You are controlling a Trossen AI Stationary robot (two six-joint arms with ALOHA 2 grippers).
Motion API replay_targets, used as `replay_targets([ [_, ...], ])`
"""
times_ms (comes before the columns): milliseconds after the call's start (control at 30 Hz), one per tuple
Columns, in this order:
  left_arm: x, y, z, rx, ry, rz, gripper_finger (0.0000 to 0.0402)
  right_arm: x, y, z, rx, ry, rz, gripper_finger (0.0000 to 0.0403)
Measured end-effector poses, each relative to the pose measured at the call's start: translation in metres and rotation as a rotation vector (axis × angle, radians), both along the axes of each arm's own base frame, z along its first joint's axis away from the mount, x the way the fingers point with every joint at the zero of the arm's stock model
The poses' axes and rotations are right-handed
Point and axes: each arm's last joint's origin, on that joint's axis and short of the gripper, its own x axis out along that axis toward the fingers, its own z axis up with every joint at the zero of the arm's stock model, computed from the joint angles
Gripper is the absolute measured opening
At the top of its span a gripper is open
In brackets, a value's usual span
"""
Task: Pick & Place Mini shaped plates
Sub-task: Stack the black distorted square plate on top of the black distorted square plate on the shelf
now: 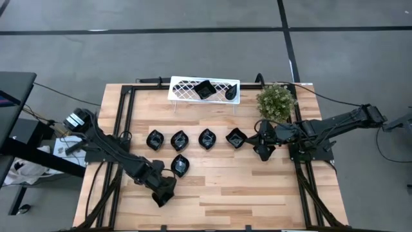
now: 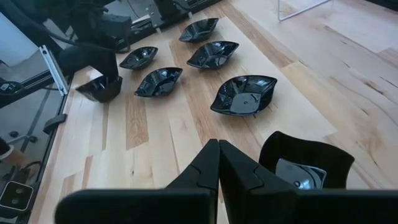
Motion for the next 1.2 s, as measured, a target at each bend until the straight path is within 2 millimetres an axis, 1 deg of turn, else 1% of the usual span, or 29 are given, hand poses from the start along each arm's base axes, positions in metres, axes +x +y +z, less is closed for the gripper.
replay_targets([
  [100, 0.002, -0.002, -0.006, -0.009, 0.007, -0.002, 0.009, 0.0, 0.0, 0.0, 0.001, -0.003, 0.0, 0.0001],
  [167, 0.002, -0.003, -0.007, -0.016, 0.007, -0.003, 0.009, 0.0, 0.0, 0.001, 0.002, -0.009, 0.0, 0.0001],
  [400, 0.002, -0.002, 0.005, -0.04, -0.037, -0.004, 0.009, 0.002, 0.0, 0.004, 0.009, -0.041, 0.0, 0.0001],
  [700, -0.001, -0.006, 0.006, -0.043, -0.044, -0.026, 0.009, 0.002, 0.0, 0.004, 0.01, -0.044, 0.0, 0.0001],
  [833, 0.0, -0.007, 0.003, -0.036, -0.041, -0.05, 0.009, 0.002, 0.0, 0.004, 0.01, -0.044, 0.0, 0.0001],
  [1200, 0.005, -0.011, -0.016, -0.022, -0.023, -0.051, 0.009, 0.002, 0.0, 0.004, 0.009, -0.044, -0.001, 0.0001],
])
